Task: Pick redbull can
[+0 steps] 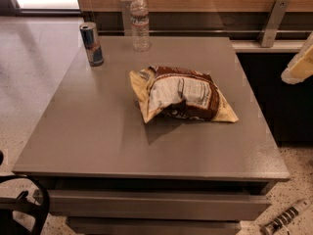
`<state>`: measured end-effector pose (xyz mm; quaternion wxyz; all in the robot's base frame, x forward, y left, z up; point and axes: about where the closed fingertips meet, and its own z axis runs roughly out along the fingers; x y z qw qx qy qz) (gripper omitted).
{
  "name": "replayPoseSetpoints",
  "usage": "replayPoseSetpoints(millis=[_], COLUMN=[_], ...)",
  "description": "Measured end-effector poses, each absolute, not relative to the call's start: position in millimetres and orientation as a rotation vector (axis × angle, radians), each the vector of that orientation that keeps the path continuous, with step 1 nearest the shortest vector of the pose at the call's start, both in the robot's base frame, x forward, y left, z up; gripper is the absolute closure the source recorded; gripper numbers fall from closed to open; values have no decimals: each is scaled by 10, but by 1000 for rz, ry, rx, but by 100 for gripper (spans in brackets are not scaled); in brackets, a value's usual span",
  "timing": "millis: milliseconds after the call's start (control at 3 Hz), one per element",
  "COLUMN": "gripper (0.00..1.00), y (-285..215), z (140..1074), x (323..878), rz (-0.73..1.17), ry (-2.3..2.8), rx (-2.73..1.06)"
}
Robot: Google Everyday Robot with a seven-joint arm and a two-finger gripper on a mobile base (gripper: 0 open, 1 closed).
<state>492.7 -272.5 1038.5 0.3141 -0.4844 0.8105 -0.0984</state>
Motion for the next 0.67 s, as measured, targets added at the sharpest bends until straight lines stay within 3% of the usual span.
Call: replayPoseSetpoints(millis=[667], gripper=[0], y=[-2576], z=[10470], x=[5109], rz=[-210], ry=[2097], rx=[-1229])
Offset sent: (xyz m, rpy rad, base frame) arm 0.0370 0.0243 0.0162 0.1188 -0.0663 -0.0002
